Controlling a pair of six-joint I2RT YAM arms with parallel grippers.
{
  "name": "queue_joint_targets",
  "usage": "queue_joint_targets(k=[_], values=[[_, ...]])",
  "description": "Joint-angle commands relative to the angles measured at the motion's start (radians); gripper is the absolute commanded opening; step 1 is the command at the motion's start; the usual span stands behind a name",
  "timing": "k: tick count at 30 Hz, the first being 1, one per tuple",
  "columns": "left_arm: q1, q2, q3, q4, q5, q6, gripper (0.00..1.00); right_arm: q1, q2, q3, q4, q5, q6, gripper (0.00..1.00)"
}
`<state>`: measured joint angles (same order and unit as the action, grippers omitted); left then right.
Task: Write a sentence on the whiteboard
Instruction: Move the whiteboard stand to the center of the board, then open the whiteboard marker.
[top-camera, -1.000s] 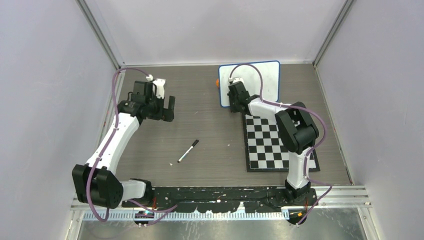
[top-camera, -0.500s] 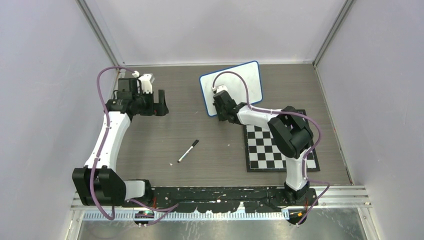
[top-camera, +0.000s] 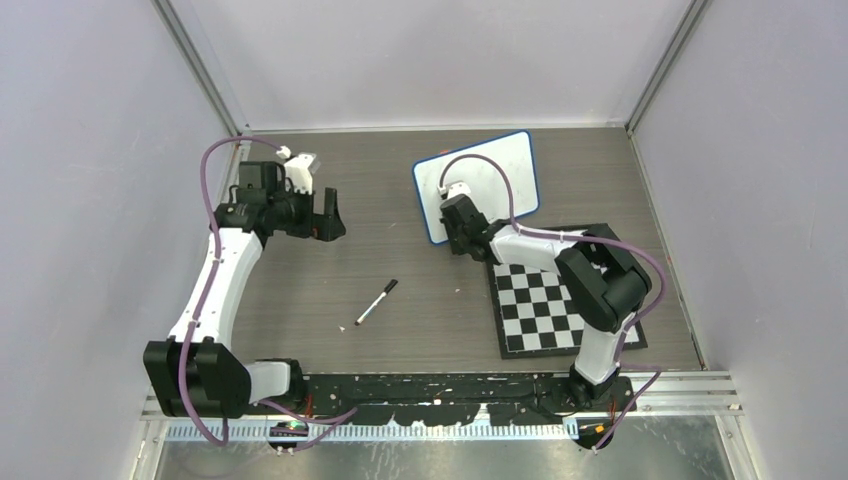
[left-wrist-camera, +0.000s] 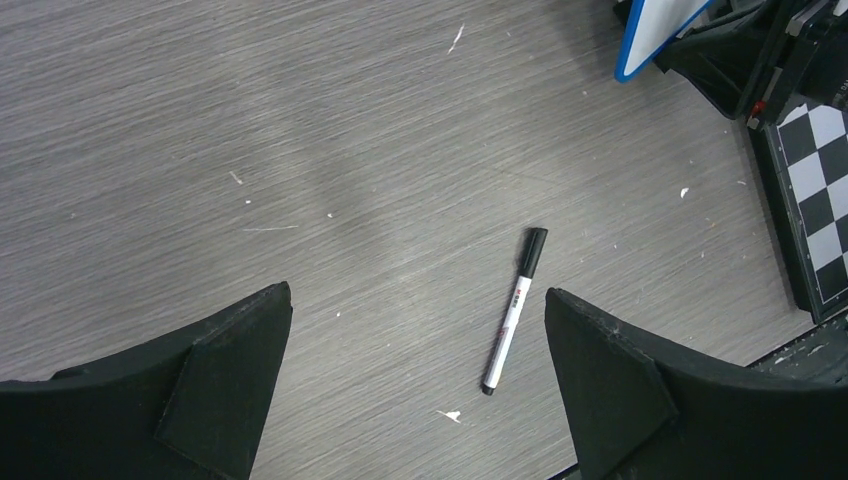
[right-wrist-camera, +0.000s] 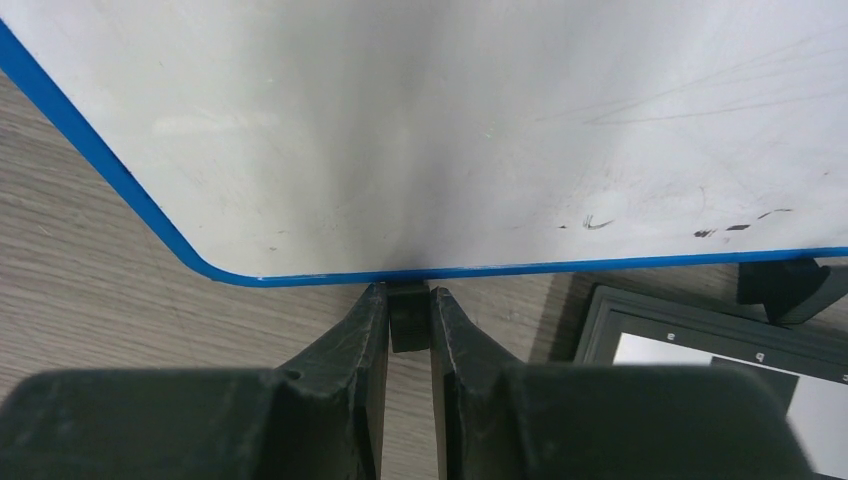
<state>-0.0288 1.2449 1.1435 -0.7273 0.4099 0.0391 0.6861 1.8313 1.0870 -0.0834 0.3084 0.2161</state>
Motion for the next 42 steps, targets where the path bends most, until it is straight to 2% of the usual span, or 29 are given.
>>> queue_joint_targets(k=[1, 12, 18, 20, 21, 22, 25, 29, 33, 34, 38, 42], values=[[-0.022, -0.017, -0.001, -0.002, 0.019, 0.035, 1.00, 0.003, -0.066, -0.050, -0.005, 0.071, 0.012, 0.00], [-0.045, 0.001, -0.012, -0.032, 0.027, 0.086, 1.00, -0.013, -0.116, -0.124, -0.026, 0.079, -0.012, 0.00], [-0.067, 0.003, -0.017, -0.060, 0.011, 0.131, 1.00, -0.014, -0.146, -0.131, -0.069, 0.035, -0.007, 0.00], [-0.088, 0.004, -0.021, -0.070, -0.010, 0.153, 1.00, -0.014, -0.163, -0.121, -0.092, 0.012, 0.000, 0.13], [-0.098, 0.004, -0.025, -0.074, -0.027, 0.167, 1.00, -0.015, -0.177, -0.115, -0.100, 0.000, 0.002, 0.23], [-0.107, 0.004, -0.030, -0.076, -0.038, 0.177, 1.00, -0.015, -0.195, -0.114, -0.098, -0.012, 0.002, 0.38], [-0.131, 0.013, -0.032, -0.101, -0.040, 0.213, 1.00, -0.019, -0.265, -0.097, -0.104, -0.062, -0.011, 0.57], [-0.175, 0.033, -0.042, -0.124, -0.048, 0.257, 1.00, -0.041, -0.304, -0.019, -0.194, -0.193, -0.026, 0.64], [-0.273, 0.072, -0.056, -0.098, -0.108, 0.266, 1.00, -0.116, -0.331, 0.092, -0.339, -0.464, -0.080, 0.68], [-0.298, 0.089, -0.056, -0.080, -0.136, 0.258, 0.98, -0.149, -0.345, 0.115, -0.368, -0.531, -0.083, 0.70], [-0.427, 0.207, -0.025, -0.043, -0.309, 0.212, 0.77, -0.295, -0.402, 0.191, -0.466, -0.740, -0.083, 0.78], [-0.542, 0.318, 0.024, -0.051, -0.402, 0.169, 0.72, -0.372, -0.475, 0.227, -0.549, -0.782, -0.121, 0.81]])
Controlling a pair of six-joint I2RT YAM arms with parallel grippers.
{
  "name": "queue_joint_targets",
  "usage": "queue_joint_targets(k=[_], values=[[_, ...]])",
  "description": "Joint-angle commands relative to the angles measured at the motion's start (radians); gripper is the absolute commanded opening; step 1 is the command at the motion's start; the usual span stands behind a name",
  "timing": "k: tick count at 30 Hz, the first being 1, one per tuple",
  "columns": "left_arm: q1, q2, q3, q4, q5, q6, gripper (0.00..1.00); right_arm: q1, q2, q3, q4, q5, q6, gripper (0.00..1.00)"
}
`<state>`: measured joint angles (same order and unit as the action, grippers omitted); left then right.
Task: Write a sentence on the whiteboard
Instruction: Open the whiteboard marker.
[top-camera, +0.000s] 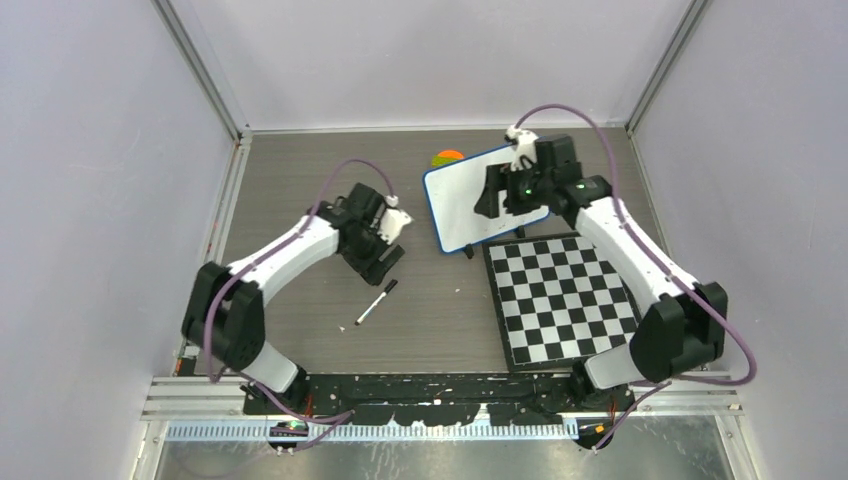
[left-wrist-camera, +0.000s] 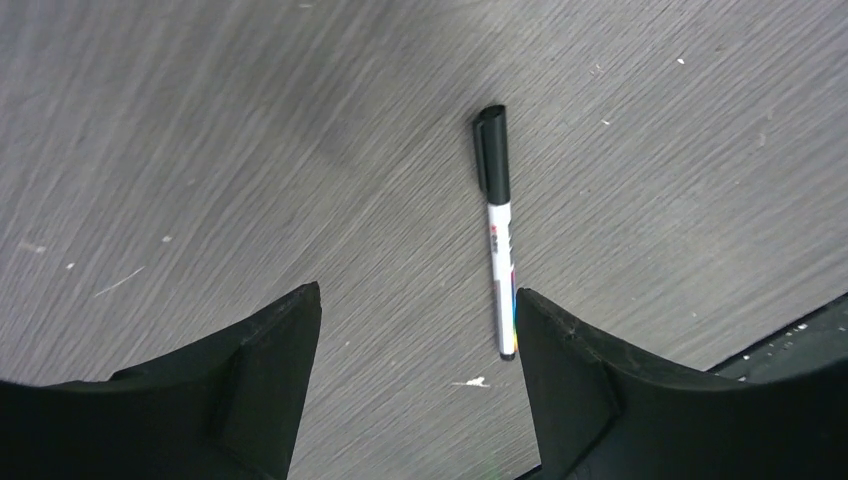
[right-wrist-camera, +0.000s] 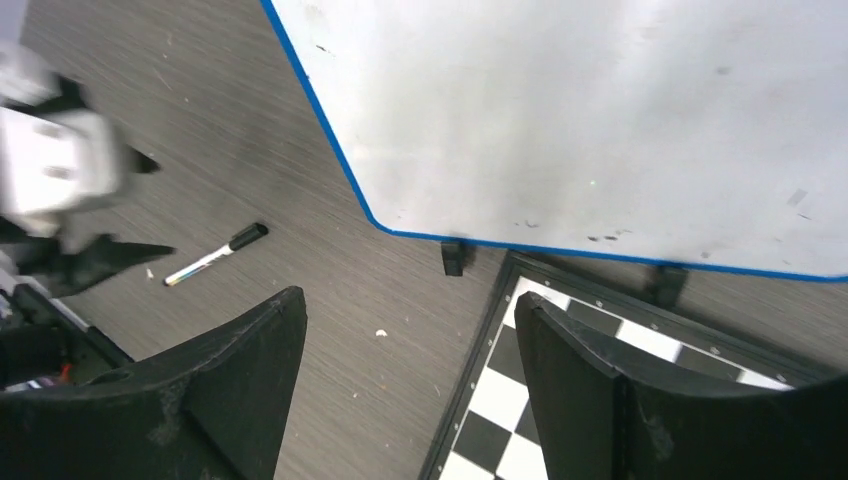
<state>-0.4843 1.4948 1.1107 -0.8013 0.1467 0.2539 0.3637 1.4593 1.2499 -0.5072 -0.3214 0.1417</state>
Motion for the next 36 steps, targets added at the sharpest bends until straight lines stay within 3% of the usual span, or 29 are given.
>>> queue_joint_targets(k=[1, 9, 20, 24, 29, 31, 36], values=[[-0.108, 0.086, 0.061, 0.029, -0.155, -0.055, 0.72, -0.055, -0.123, 0.067, -0.138, -0.142, -0.052, 0.81], [-0.200, 0.204, 0.091, 0.086, -0.222, -0.123, 0.70, -0.068, -0.200, 0.060, -0.183, -0.057, -0.051, 0.81], [-0.202, 0.318, 0.094, 0.087, -0.155, -0.232, 0.48, -0.072, -0.192, 0.104, -0.202, -0.035, -0.060, 0.82], [-0.201, 0.345, 0.093, 0.081, -0.153, -0.248, 0.36, -0.072, -0.175, 0.135, -0.207, -0.048, -0.065, 0.84], [-0.167, 0.289, 0.119, 0.063, -0.152, -0.280, 0.10, -0.070, -0.133, 0.195, -0.209, -0.074, -0.058, 0.86], [-0.139, 0.233, 0.155, 0.035, -0.083, -0.287, 0.01, -0.069, -0.107, 0.229, -0.207, -0.096, -0.044, 0.86], [-0.035, 0.073, 0.223, 0.011, 0.132, -0.337, 0.00, -0.036, -0.022, 0.337, -0.193, -0.144, 0.008, 0.85]])
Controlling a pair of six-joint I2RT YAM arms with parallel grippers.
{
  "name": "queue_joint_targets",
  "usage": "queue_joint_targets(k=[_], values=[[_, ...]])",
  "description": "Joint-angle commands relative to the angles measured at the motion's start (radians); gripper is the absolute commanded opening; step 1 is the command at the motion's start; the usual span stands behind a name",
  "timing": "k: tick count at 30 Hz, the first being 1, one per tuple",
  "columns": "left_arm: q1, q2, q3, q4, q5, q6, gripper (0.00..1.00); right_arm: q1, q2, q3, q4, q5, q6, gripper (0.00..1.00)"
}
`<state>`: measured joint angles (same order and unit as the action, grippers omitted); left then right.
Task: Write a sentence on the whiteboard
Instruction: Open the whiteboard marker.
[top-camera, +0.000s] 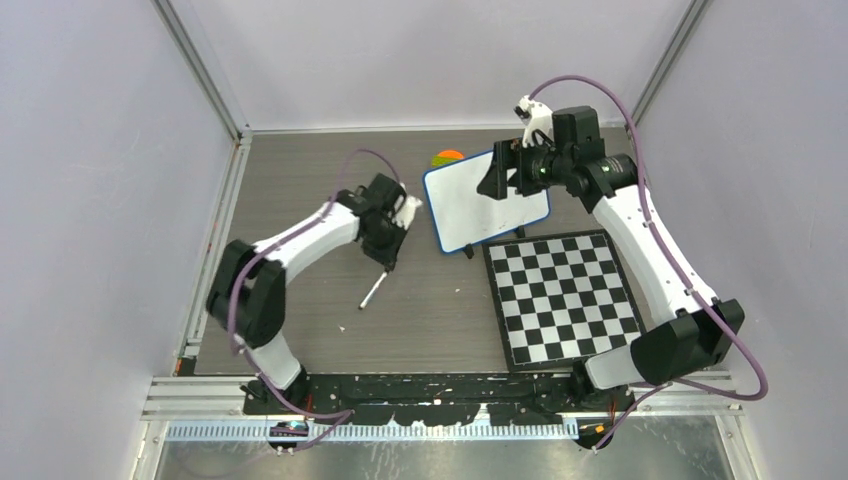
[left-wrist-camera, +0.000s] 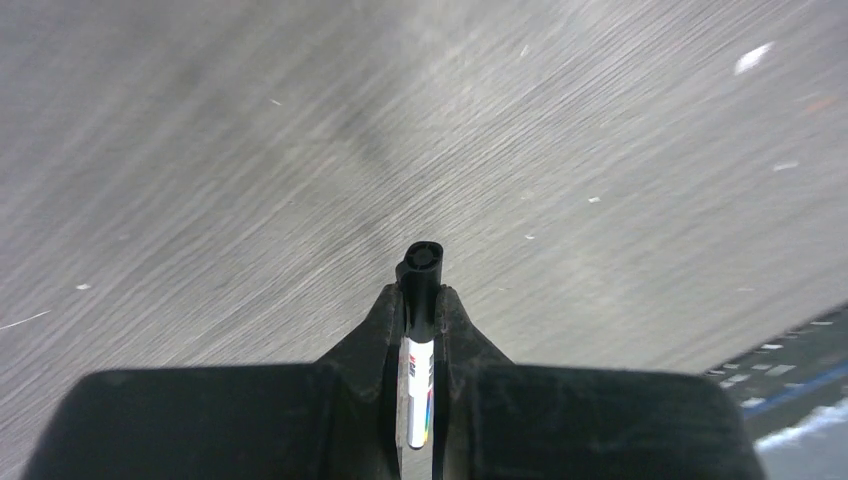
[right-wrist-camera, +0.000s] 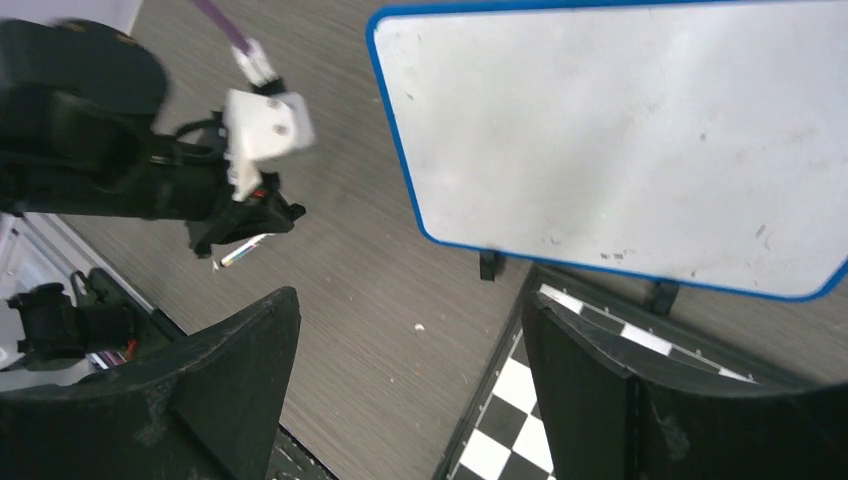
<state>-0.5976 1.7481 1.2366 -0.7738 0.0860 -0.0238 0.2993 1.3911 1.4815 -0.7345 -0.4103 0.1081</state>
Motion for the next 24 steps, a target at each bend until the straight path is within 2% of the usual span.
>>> queue_joint_targets(k=[1, 5, 7, 11, 17, 22, 24], values=[[0.109, -0.216, 0.114, -0.016, 0.239, -0.077, 0.00, 0.046, 0.062, 0.126, 0.037, -0.061, 0.048, 0.84], [0.266, -0.355, 0.145, 0.079, 0.431, -0.207, 0.00, 0.137, 0.113, 0.181, 0.103, -0.084, 0.096, 0.84], [0.350, -0.413, 0.137, 0.181, 0.530, -0.331, 0.00, 0.199, 0.144, 0.200, 0.144, -0.104, 0.136, 0.83], [0.466, -0.513, 0.067, 0.441, 0.636, -0.582, 0.00, 0.302, 0.232, 0.281, 0.169, -0.139, 0.211, 0.82], [0.533, -0.578, -0.053, 0.797, 0.691, -0.960, 0.00, 0.381, 0.305, 0.334, 0.277, -0.189, 0.352, 0.78], [0.574, -0.593, -0.158, 1.037, 0.678, -1.178, 0.00, 0.424, 0.323, 0.339, 0.297, -0.175, 0.362, 0.75], [0.587, -0.603, -0.201, 1.109, 0.670, -1.236, 0.00, 0.428, 0.324, 0.326, 0.313, -0.182, 0.380, 0.69]])
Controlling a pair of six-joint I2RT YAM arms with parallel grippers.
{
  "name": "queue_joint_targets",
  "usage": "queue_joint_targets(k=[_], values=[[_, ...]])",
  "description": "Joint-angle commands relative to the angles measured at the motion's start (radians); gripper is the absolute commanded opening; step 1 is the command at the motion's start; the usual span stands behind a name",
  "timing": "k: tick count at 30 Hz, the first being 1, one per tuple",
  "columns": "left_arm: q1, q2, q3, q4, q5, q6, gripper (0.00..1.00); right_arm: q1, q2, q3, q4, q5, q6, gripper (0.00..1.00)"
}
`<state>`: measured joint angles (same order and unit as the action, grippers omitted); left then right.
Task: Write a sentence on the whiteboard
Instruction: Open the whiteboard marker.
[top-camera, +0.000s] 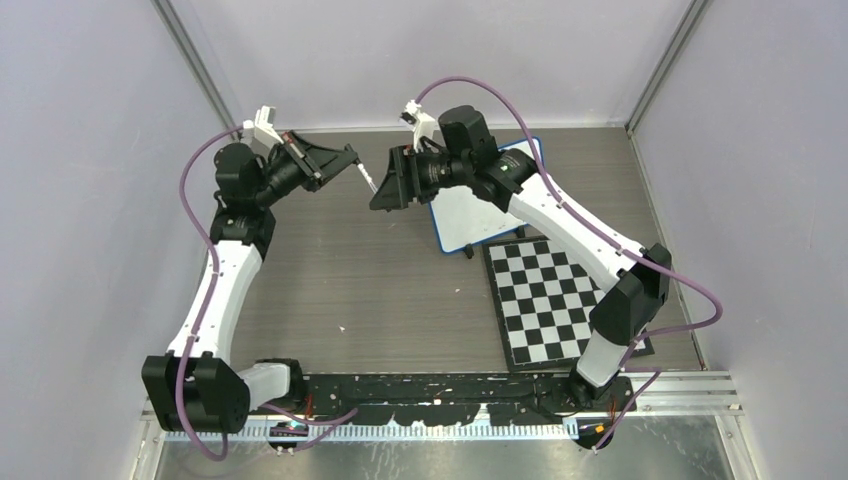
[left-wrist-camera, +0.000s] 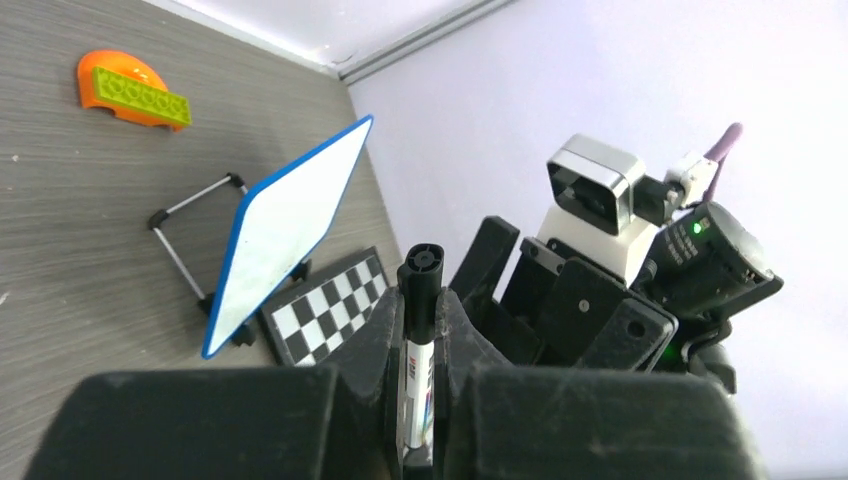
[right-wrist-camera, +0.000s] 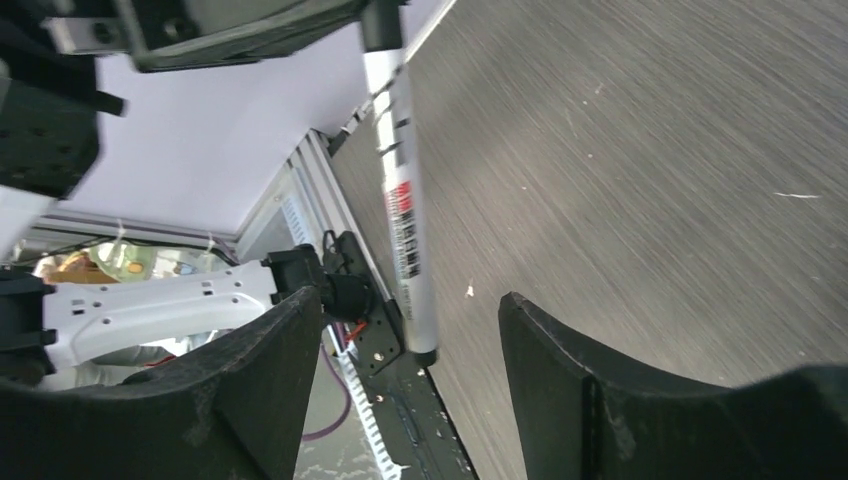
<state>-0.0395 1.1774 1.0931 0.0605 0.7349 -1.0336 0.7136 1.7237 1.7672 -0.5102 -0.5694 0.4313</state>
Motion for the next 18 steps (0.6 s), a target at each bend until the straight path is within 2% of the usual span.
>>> queue_joint_targets(k=[1, 7, 11, 13, 14, 15, 18], values=[[0.034, -0.037, -0.077, 0.300, 0.016, -0.249, 0.00, 0.015, -0.010, 0.032, 0.097, -0.027, 0.065, 0.65], [0.068, -0.062, -0.157, 0.379, -0.004, -0.338, 0.00, 0.018, -0.016, -0.006, 0.121, -0.043, 0.074, 0.32], [0.069, -0.076, -0.188, 0.391, 0.002, -0.375, 0.00, 0.017, -0.023, -0.013, 0.120, -0.040, 0.068, 0.16], [0.069, -0.087, -0.197, 0.384, 0.017, -0.381, 0.00, 0.016, -0.030, -0.012, 0.109, -0.038, 0.056, 0.02], [0.068, -0.091, -0.196, 0.370, 0.028, -0.376, 0.04, 0.014, -0.034, -0.010, 0.101, -0.038, 0.049, 0.00], [0.069, -0.095, -0.193, 0.343, 0.047, -0.361, 0.16, 0.010, -0.041, -0.011, 0.089, -0.040, 0.037, 0.00], [0.093, -0.090, -0.144, 0.238, 0.176, -0.192, 0.60, -0.008, -0.070, -0.018, 0.033, -0.052, -0.019, 0.00]])
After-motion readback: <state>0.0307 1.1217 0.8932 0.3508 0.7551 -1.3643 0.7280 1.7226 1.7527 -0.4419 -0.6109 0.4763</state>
